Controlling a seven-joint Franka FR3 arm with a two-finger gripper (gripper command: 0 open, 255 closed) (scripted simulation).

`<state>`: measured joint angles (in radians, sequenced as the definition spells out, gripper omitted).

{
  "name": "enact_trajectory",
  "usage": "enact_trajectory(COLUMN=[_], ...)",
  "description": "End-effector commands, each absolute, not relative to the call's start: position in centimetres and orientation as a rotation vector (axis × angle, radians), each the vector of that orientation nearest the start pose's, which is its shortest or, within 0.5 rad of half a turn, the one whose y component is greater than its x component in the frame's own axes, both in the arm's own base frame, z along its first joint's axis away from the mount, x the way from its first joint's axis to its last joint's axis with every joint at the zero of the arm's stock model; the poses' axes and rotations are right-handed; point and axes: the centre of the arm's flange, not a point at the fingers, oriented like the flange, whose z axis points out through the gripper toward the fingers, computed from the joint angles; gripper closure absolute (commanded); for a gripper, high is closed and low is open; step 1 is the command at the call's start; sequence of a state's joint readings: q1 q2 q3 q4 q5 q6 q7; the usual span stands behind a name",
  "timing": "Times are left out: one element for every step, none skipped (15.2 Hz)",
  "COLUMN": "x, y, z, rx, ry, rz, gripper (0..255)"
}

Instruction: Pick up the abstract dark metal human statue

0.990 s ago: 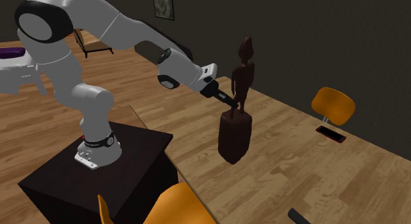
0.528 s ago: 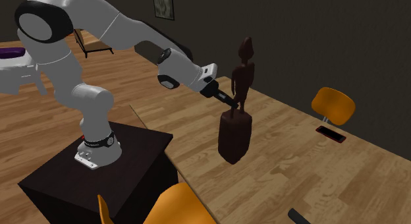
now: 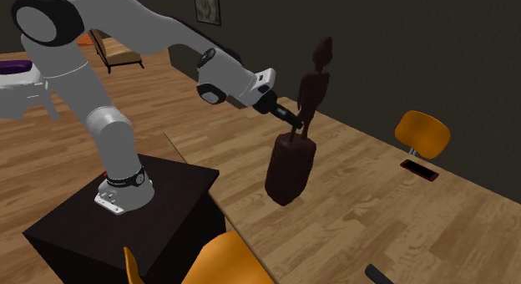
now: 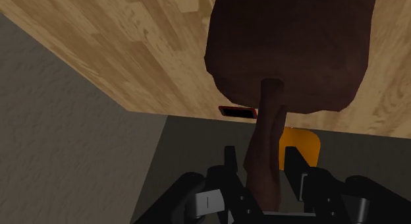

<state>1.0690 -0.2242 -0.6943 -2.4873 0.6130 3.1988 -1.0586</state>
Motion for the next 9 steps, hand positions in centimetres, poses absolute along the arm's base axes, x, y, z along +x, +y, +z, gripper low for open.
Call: enact_trajectory(x=[48.3, 48.3, 48.3, 48.3, 48.3, 48.3, 48.3, 48.3, 48.3], y=[12.2, 12.2, 12.2, 12.2, 12.2, 12.2, 12.2, 12.2, 12.2], z=[45.1, 45.7, 46.2, 46.7, 47.3, 47.8, 48.3, 48.4, 48.4], rx=[-2.584, -2.584, -2.584, -2.584, -2.584, -2.584, -2.584, -2.584, -2.584], ry=[-1.019, -1.019, -1.019, -1.019, -1.019, -1.019, -1.019, -1.019, -1.019], rz=[-1.304, -1.304, -1.304, -1.304, -1.304, -1.304, -1.304, -1.304, -1.304], gripper=[255, 255, 255, 255, 255, 255, 255, 255, 255])
